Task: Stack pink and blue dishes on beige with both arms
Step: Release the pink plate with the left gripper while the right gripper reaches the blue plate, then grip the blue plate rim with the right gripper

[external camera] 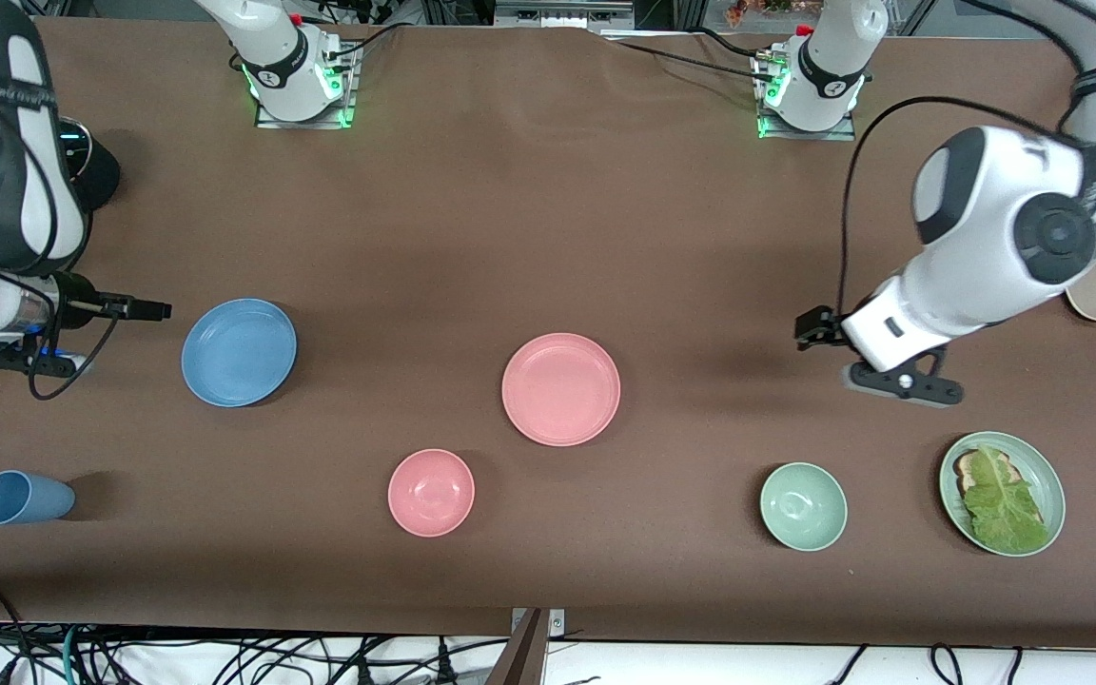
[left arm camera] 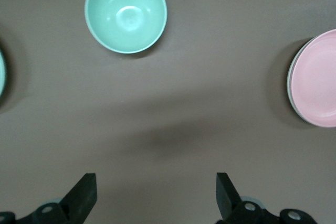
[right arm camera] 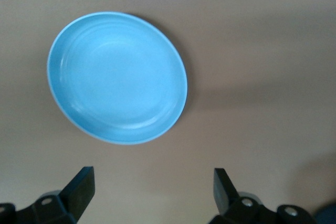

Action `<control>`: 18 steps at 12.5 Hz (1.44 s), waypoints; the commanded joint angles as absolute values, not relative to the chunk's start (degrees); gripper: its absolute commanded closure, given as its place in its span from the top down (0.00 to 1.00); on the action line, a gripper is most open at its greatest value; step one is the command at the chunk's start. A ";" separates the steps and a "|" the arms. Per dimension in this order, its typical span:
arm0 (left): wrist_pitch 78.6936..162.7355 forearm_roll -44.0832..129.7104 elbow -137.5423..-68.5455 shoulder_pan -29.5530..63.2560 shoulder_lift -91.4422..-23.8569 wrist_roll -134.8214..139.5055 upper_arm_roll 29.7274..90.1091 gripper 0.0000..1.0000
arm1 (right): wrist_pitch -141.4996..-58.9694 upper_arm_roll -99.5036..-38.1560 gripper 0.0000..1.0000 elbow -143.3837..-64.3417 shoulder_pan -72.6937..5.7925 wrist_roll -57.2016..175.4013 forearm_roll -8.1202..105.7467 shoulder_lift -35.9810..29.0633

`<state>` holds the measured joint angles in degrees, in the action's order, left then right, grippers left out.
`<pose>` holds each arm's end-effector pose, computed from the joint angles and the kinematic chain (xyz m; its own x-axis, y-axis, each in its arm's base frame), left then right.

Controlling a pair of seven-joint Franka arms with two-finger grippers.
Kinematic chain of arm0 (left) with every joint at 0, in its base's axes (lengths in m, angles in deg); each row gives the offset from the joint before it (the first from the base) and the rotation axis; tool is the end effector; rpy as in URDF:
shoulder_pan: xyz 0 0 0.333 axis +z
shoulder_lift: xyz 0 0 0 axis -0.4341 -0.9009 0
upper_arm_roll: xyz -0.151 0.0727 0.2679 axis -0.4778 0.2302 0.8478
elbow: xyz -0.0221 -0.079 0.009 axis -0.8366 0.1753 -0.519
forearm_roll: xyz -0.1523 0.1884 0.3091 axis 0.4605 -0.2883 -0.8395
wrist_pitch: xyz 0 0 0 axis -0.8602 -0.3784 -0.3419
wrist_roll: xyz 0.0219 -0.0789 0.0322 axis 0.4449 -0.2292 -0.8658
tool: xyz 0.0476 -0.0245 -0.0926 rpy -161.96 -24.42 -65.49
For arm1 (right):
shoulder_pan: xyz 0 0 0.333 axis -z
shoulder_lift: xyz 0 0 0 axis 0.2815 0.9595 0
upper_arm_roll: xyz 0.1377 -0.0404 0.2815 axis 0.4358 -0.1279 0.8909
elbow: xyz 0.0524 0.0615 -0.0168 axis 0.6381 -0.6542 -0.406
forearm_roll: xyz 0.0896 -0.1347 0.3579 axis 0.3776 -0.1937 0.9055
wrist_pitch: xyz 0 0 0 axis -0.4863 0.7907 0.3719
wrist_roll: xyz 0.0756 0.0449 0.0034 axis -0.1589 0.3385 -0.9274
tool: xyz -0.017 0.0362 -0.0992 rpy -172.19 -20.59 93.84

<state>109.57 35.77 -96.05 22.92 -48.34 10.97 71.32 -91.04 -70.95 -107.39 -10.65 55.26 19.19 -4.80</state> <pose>0.6315 -0.1028 0.4569 0.9800 -0.1927 -0.0500 -0.1892 -0.9796 0.0677 0.5964 -0.1252 0.3175 0.9481 -0.1082 -0.2991 -0.1447 -0.9841 -0.1029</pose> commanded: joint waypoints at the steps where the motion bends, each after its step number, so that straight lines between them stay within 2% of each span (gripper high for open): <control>1: 103.59 33.12 -92.46 26.16 -47.32 14.85 70.51 1.00 | -95.51 -70.41 1.00 -107.23 -6.61 48.07 24.43 0.13; 5: 99.28 33.29 -92.19 29.67 -43.46 15.03 71.04 1.00 | -99.75 -70.41 1.00 -106.88 -3.52 37.96 34.63 6.73; 10: 96.89 33.21 -92.19 30.38 -37.14 14.68 71.30 1.00 | -101.16 -69.97 0.95 -106.88 -3.17 37.15 34.82 9.20; 11: 95.06 33.64 -92.19 30.38 -34.34 14.77 71.30 1.00 | -101.16 -69.97 0.95 -106.88 -3.17 37.15 34.82 9.72; 13: 89.02 33.56 -92.19 29.77 -33.44 14.94 71.39 1.00 | -101.85 -69.97 0.91 -106.53 -3.17 37.15 34.82 10.87; 15: 87.57 34.17 -92.19 29.42 -33.52 14.78 71.74 1.00 | -101.95 -69.97 0.75 -106.53 -3.43 37.15 34.82 10.87; 17: 87.66 34.43 -92.28 29.59 -33.70 14.68 72.79 1.00 | -101.95 -69.88 0.36 -106.53 -3.61 37.06 34.73 10.87; 18: 87.66 35.22 -92.28 29.33 -33.79 14.59 73.40 1.00 | -101.95 -69.88 0.23 -106.53 -3.61 36.97 34.73 10.87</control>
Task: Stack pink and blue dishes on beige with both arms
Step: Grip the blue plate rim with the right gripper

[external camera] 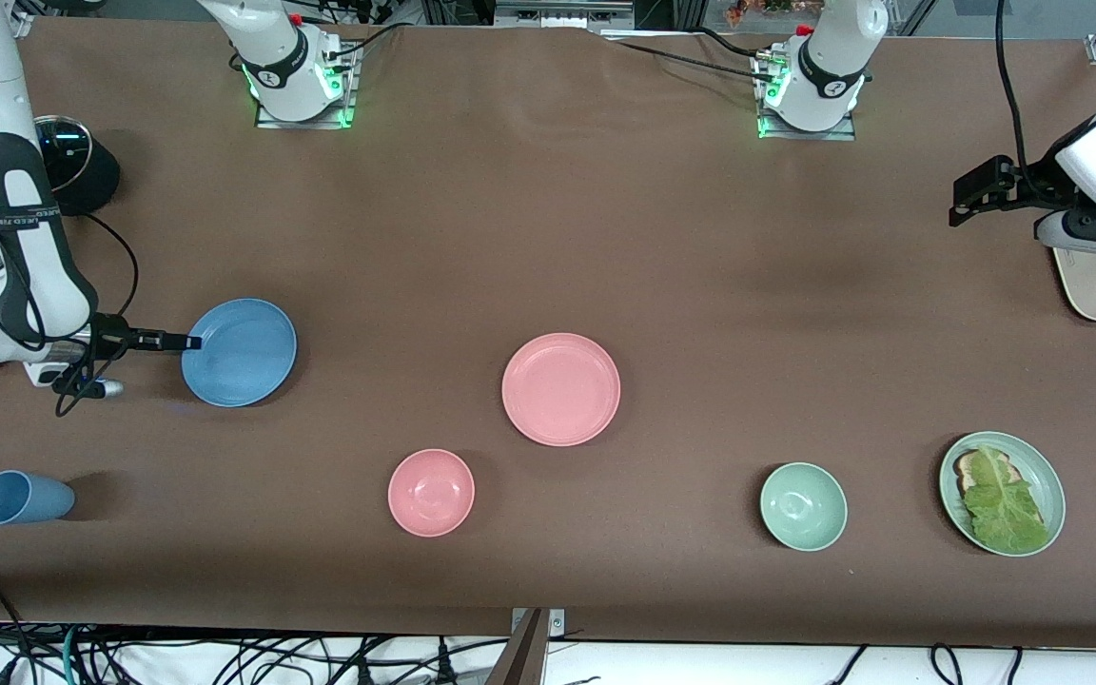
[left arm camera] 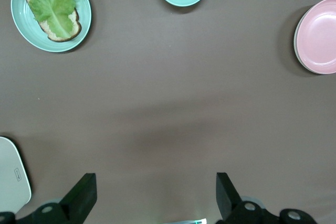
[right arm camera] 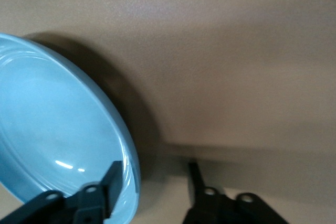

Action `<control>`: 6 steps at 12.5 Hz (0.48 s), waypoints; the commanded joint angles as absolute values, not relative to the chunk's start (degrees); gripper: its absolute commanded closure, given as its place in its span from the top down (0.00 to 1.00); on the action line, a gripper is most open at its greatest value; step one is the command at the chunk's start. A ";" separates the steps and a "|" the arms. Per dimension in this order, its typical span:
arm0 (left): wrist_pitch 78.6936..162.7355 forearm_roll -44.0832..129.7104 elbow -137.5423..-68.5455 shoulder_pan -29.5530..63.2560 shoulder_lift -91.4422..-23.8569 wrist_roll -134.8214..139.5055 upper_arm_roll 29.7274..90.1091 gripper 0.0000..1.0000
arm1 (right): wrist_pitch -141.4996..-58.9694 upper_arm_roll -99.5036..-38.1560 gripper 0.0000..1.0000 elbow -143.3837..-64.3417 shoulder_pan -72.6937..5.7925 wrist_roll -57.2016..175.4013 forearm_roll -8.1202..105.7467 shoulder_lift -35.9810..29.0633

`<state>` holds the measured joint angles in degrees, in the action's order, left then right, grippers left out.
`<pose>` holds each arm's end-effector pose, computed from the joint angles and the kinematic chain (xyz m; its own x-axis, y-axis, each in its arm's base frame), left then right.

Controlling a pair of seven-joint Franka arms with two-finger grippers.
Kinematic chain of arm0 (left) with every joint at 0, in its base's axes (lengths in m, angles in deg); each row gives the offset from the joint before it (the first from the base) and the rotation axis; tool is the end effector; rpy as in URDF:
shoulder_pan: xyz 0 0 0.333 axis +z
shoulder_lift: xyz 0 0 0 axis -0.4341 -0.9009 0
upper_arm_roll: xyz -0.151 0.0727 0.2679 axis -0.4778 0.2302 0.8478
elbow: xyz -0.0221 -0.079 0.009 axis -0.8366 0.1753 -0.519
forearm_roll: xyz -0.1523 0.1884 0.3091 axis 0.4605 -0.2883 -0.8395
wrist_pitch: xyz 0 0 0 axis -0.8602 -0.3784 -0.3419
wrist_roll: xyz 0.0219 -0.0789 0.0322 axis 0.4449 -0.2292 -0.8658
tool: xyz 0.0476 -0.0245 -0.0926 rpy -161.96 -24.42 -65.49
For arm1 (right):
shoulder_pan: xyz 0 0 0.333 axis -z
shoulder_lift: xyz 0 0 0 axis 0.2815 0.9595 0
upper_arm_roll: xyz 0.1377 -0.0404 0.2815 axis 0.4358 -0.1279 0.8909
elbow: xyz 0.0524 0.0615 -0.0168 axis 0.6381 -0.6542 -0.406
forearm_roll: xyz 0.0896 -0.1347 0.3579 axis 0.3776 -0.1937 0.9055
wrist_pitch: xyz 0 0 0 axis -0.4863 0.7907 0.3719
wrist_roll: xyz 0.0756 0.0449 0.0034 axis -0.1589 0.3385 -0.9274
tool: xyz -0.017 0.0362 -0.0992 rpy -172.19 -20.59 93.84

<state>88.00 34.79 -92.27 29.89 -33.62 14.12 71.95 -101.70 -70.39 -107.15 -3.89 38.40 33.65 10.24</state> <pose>0.5513 -0.0208 0.6111 0.9859 -0.1302 -0.1050 -0.1278 -0.9914 0.0299 0.5864 -0.1821 0.1685 0.9597 -0.0678 -0.2728 -0.1581 -0.9327 -0.3242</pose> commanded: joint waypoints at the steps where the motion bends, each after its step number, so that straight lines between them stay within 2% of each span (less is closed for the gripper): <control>1: 87.66 35.66 -92.28 29.42 -33.79 14.59 73.41 1.00 | -101.95 -69.88 0.13 -106.44 -3.70 37.06 34.64 10.96; 3: 87.66 36.02 -92.28 29.59 -33.87 14.42 74.54 1.00 | -102.04 -69.88 0.01 -106.44 -4.04 37.06 34.73 10.96; 6: 87.49 36.19 -92.63 30.03 -34.14 13.20 74.99 1.00 | -101.69 -69.88 0.00 -106.27 -4.31 37.32 34.73 10.70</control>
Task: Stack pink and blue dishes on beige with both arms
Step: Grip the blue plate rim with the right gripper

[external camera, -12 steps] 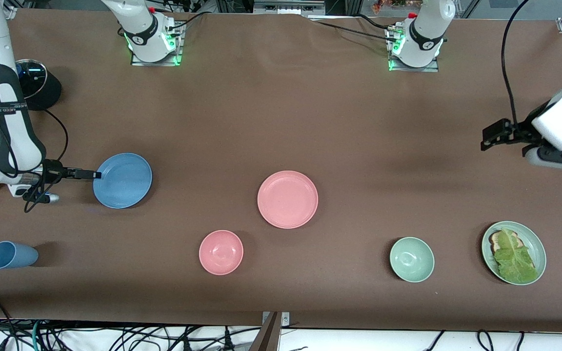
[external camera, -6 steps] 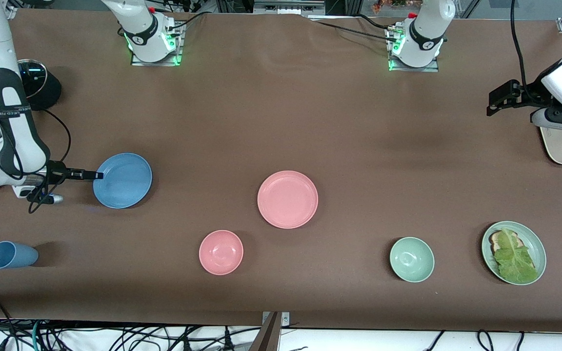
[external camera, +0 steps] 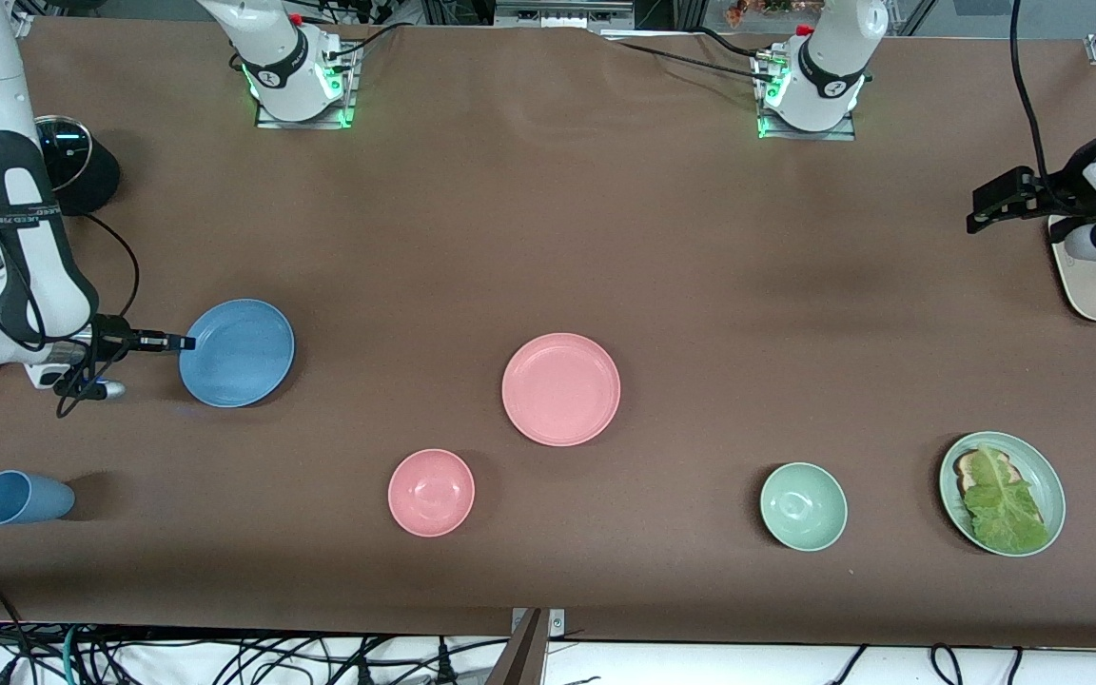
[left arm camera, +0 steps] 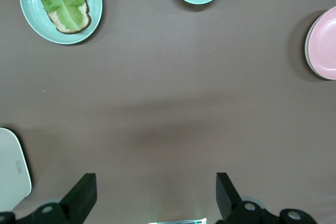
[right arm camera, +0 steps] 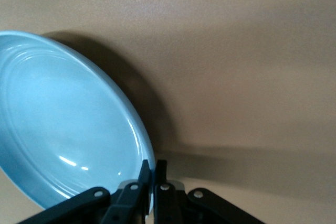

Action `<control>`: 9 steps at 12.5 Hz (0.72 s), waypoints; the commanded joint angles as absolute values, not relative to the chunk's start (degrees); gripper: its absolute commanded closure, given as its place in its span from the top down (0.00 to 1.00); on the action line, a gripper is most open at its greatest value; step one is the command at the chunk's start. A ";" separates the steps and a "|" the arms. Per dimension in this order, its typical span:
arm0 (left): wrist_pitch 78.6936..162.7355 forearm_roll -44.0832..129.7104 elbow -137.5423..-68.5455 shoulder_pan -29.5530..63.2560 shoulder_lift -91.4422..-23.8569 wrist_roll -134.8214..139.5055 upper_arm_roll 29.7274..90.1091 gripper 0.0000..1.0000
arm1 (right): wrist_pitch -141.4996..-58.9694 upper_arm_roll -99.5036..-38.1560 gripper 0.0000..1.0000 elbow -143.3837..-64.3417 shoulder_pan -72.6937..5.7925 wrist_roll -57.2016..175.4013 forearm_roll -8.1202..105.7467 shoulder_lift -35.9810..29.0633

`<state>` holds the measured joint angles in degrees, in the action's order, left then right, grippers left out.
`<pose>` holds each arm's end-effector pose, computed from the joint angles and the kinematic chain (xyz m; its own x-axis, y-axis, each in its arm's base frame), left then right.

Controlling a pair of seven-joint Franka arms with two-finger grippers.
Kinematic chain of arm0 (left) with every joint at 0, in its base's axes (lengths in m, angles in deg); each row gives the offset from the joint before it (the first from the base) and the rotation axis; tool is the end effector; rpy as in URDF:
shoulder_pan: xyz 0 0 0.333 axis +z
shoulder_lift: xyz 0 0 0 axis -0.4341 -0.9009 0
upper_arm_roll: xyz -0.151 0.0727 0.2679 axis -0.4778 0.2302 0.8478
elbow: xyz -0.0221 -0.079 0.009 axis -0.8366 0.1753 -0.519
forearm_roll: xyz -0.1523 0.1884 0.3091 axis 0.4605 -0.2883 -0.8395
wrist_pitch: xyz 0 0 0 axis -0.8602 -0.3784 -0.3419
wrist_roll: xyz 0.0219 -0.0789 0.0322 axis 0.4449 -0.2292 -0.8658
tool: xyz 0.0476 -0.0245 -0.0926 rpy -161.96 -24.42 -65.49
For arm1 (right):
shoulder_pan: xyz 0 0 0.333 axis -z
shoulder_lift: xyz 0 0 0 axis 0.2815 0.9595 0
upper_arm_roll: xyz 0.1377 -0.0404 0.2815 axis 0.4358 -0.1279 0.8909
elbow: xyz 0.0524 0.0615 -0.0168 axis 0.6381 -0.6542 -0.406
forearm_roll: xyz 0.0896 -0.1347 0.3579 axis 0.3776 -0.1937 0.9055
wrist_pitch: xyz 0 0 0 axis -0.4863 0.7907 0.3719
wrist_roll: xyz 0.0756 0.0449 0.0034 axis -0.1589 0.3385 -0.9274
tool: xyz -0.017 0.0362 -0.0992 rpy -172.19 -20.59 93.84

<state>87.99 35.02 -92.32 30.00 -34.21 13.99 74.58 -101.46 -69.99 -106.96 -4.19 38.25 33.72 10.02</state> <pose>0.5545 0.0050 0.6050 0.9899 -0.0811 -0.1160 -0.0776 -0.9964 0.0340 0.5898 -0.1751 0.1717 0.9620 -0.0535 -0.2678 -0.1439 -0.9327 -0.3306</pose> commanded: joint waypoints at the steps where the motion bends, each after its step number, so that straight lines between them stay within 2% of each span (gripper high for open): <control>1: 87.49 36.80 -92.72 30.21 -34.14 11.80 74.99 1.00 | -101.25 -69.88 0.00 -105.92 -4.40 37.50 34.73 10.52; 5: 87.75 35.93 -92.19 29.51 -35.27 12.22 74.38 1.00 | -96.43 -69.80 0.00 -103.20 -5.98 38.55 34.73 7.36; 9: 88.01 36.20 -92.19 30.29 -35.46 12.31 74.46 1.00 | -84.67 -67.61 0.00 -96.09 -10.18 46.70 34.21 5.86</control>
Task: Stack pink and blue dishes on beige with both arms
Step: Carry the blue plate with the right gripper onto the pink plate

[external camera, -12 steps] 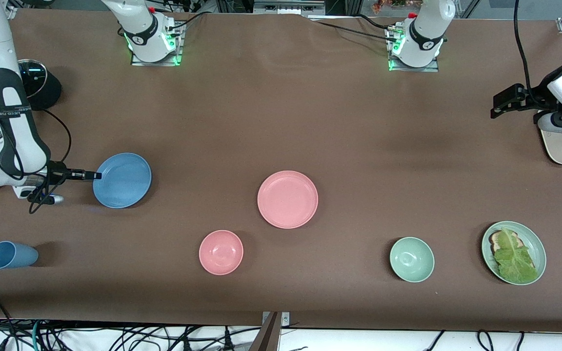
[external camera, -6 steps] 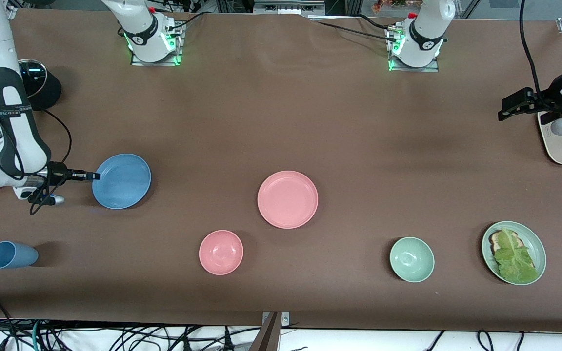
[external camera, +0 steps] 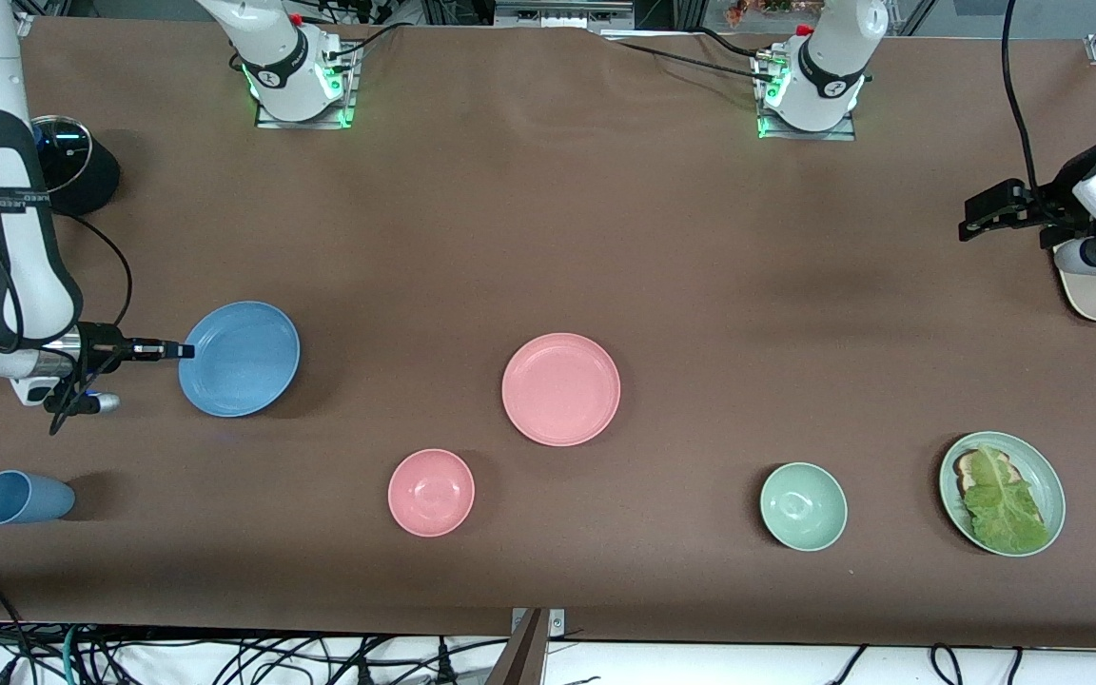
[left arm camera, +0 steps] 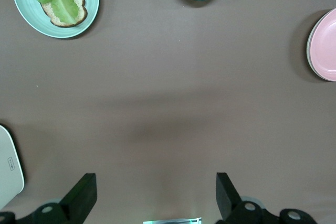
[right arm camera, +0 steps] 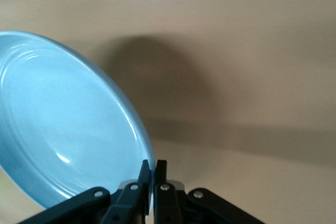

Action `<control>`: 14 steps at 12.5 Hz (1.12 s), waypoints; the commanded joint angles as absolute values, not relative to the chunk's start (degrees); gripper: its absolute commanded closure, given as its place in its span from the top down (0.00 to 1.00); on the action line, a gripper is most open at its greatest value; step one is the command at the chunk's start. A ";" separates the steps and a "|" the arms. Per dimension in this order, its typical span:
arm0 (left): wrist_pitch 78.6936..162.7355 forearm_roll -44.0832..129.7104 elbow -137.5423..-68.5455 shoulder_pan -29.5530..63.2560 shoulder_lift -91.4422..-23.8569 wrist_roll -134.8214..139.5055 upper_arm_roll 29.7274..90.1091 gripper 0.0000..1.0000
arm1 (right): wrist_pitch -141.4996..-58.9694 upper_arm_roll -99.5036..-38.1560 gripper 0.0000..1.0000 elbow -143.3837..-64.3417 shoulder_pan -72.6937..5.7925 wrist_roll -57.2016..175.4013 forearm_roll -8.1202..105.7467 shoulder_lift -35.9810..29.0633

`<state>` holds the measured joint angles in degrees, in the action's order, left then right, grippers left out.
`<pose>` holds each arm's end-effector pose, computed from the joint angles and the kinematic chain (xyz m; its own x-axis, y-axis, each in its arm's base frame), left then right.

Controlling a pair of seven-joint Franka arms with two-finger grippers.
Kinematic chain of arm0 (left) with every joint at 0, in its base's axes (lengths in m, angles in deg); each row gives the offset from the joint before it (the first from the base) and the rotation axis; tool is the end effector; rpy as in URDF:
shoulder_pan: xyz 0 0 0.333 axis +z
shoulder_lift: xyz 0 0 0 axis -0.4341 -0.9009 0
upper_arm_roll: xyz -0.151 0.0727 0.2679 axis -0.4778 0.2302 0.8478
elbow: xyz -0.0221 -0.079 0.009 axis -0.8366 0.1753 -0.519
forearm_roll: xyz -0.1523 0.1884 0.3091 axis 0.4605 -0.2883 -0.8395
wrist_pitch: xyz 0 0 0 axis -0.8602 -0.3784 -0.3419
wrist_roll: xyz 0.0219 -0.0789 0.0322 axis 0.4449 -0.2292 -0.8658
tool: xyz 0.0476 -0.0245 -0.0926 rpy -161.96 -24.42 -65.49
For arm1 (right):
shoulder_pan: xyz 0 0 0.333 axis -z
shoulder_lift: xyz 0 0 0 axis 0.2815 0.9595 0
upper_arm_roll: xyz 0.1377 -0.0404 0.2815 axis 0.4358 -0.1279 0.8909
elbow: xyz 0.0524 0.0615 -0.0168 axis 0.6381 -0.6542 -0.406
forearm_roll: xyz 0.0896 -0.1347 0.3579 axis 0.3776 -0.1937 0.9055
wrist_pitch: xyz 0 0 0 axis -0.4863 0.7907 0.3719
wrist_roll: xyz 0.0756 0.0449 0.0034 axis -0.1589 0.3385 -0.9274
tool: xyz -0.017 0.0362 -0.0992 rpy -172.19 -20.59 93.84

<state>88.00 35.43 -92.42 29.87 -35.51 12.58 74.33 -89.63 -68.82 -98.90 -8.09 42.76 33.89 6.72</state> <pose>0.5604 0.0009 0.5916 0.9881 -0.0640 -0.1401 -0.0587 -0.9974 0.0415 0.6322 -0.1167 0.2533 0.9607 0.0226 -0.2766 -0.0863 -0.9230 -0.3751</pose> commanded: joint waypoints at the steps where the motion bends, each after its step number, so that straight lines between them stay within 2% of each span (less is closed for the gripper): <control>1: 88.01 35.93 -92.19 30.30 -35.46 12.31 74.55 1.00 | -83.15 -67.34 0.00 -94.51 -11.94 48.82 34.46 5.86; 6: 87.93 36.02 -92.19 30.30 -35.11 12.22 74.38 1.00 | -84.97 -66.99 0.00 -92.56 -26.35 53.83 34.90 6.56; 11: 87.93 36.46 -92.19 30.21 -35.10 12.31 74.38 1.00 | -95.24 -66.90 0.00 -90.02 -36.46 63.76 42.54 10.16; 14: 87.93 36.55 -92.01 29.51 -35.10 12.31 74.29 1.00 | -101.58 -66.90 0.00 -85.37 -42.09 70.79 43.52 14.28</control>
